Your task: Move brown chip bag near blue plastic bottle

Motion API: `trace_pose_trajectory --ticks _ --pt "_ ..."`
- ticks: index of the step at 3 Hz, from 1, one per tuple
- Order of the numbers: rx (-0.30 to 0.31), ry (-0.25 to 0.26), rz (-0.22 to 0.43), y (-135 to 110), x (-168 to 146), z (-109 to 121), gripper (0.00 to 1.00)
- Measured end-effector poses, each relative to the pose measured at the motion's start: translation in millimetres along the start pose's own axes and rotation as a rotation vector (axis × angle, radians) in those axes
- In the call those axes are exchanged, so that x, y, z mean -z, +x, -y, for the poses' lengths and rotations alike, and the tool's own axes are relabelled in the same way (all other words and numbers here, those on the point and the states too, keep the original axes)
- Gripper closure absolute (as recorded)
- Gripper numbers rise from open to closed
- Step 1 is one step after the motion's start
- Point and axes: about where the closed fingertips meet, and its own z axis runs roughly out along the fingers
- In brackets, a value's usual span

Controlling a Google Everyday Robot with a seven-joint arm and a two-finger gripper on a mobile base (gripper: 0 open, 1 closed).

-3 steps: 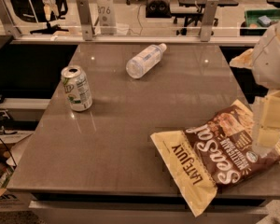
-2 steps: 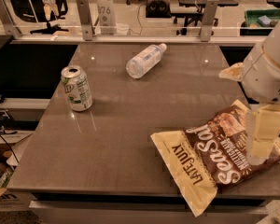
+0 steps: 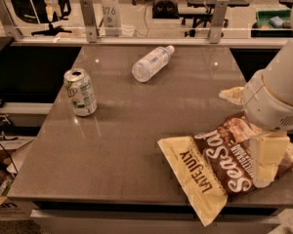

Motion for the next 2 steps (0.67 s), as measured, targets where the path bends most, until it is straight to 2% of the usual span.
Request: trace_pose_trajectory --ticks 2 --pt "0.084 0.023 -0.032 5.4 -22.5 -2.4 0.0"
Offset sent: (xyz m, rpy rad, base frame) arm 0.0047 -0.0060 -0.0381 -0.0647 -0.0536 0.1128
